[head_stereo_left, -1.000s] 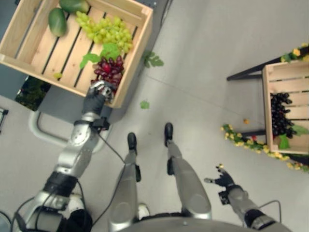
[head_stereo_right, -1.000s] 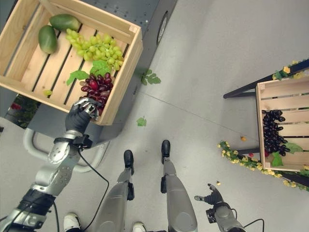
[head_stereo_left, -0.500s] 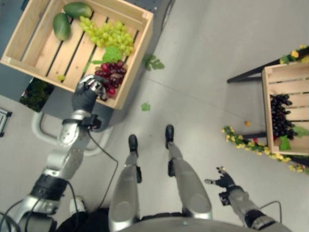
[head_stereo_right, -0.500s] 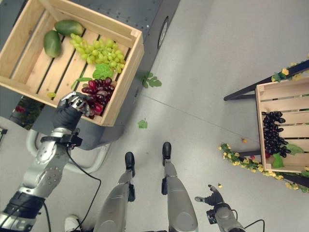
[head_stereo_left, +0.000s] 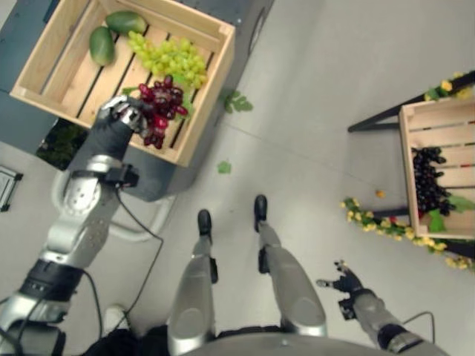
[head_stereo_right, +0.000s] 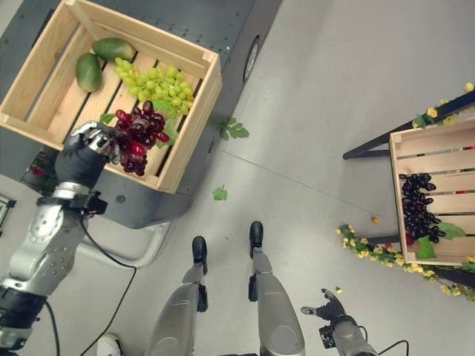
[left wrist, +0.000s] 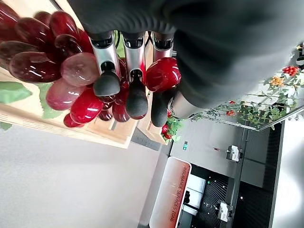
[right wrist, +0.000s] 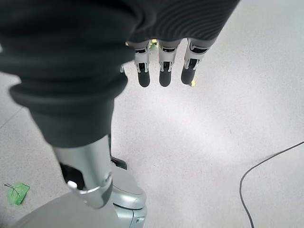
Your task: Pick up the fruits from the basket on one side to the basket on the other side
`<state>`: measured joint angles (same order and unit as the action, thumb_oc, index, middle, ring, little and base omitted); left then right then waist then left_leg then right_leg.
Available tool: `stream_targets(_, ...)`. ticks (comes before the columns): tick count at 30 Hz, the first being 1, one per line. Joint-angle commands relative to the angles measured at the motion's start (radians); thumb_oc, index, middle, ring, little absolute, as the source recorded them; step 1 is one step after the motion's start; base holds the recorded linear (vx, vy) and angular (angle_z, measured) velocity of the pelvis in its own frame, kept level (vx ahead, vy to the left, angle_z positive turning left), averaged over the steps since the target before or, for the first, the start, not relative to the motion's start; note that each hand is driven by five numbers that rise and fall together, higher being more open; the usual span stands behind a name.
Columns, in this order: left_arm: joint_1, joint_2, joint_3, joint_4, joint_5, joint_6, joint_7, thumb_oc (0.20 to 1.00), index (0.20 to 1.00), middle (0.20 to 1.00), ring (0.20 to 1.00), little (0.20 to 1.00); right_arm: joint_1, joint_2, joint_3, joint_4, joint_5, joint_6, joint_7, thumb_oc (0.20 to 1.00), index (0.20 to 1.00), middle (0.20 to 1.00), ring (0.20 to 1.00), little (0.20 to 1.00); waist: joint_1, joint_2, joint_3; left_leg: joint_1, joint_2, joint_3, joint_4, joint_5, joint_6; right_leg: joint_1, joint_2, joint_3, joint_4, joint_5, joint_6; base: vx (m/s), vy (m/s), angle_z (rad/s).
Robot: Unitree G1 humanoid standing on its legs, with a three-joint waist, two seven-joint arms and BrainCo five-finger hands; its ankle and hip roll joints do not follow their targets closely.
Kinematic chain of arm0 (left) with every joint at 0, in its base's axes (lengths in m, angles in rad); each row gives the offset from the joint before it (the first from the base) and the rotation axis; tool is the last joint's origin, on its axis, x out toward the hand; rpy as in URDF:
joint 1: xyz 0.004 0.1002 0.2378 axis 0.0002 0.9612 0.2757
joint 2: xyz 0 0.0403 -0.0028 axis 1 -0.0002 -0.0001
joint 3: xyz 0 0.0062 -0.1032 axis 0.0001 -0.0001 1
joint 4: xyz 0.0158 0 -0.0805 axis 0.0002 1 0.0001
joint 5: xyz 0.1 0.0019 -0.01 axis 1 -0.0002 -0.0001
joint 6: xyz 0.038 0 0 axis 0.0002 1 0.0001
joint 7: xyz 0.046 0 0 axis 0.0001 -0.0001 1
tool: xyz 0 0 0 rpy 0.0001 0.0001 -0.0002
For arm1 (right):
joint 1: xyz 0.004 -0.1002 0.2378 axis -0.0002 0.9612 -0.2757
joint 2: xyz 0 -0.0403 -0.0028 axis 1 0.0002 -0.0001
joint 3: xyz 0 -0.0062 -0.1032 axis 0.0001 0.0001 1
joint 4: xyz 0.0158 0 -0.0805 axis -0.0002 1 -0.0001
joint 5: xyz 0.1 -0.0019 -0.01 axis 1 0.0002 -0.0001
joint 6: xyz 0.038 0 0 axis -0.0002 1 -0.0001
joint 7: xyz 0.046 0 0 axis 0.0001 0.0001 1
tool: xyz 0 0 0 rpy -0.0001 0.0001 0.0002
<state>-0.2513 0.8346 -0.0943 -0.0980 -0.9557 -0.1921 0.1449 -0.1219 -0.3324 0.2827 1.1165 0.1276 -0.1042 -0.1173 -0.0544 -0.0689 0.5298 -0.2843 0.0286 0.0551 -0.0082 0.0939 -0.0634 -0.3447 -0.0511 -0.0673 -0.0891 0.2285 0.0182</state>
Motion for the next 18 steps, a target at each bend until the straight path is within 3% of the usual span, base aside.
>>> stream_targets(1,-0.077,0.046,0.065,-0.086,-0.002,-0.105,-0.03,0.2,0.2,0.2,0.2,0.2,0.028,-0.034,0.013,0.023,-0.015,0.008,0.001,1.0,1.0,1.0,1.0,1.0,0.0,0.029,-0.053,-0.06,-0.046,-0.035,-0.008,0.027,0.048,-0.035,0.013,0.019,0.079,-0.051,0.075,0.0,0.0,0.0)
stream_targets(11,-0.084,0.089,0.061,-0.08,-0.011,-0.101,-0.048,0.2,0.2,0.2,0.2,0.2,0.021,-0.032,0.022,0.011,-0.013,0.007,0.002,1.0,1.0,1.0,1.0,1.0,0.007,0.039,-0.08,-0.029,-0.04,-0.038,-0.016,0.025,0.046,-0.007,0.017,0.011,0.083,-0.066,0.072,0.01,-0.001,0.01)
stream_targets(18,-0.027,0.173,0.056,-0.098,-0.069,-0.093,-0.094,0.2,0.2,0.2,0.2,0.2,0.017,-0.059,0.068,-0.261,0.036,-0.033,0.039,1.0,1.0,1.0,1.0,1.0,0.014,0.041,-0.096,0.005,-0.036,-0.036,-0.023,0.025,0.043,0.021,0.014,0.005,0.089,-0.078,0.075,0.0,-0.001,0.0)
